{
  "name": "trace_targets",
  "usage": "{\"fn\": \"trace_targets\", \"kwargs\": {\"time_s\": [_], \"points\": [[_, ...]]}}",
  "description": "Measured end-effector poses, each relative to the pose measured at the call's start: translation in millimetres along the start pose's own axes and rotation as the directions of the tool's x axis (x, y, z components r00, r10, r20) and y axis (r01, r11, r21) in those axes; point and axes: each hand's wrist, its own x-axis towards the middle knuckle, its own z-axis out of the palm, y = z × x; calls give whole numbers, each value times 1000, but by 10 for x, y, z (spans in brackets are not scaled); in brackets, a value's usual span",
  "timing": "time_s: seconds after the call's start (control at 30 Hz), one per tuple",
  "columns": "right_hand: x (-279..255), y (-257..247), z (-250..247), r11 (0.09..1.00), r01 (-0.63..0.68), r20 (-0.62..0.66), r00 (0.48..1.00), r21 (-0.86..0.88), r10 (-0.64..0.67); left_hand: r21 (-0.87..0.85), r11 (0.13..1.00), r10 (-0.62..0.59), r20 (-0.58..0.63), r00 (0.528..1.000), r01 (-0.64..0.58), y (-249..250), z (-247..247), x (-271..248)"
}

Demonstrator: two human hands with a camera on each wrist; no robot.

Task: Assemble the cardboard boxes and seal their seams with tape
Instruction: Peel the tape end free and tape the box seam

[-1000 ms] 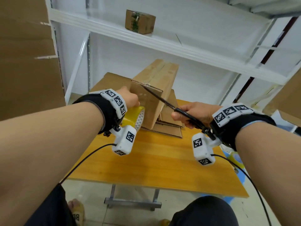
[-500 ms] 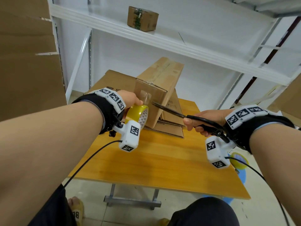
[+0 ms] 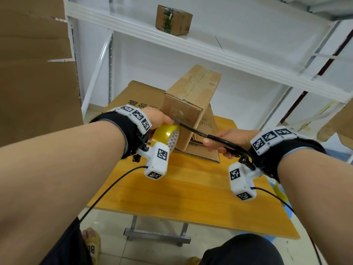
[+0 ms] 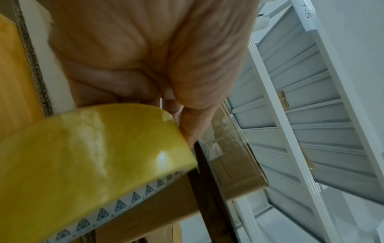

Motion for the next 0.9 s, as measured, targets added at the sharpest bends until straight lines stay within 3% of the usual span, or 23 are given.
{"fn": "trace_targets", "kwargs": {"time_s": [0.47, 0.67, 0.77, 0.9], "points": [[14, -81, -19, 991, 73, -27, 997, -109, -76, 66, 998, -26, 7, 1000, 25, 41, -48, 5], [5, -10, -17, 989, 17, -62, 998, -149, -27, 151, 988, -37, -34, 999, 42, 2, 19, 46], [45, 101, -27, 975, -22, -57, 998, -219, 10, 166, 985, -59, 5, 998, 58, -25, 70, 47], [-34, 261, -19, 984, -98, -46, 995, -150, 92, 158, 983, -109, 121, 987, 90, -21, 136, 39]]}}
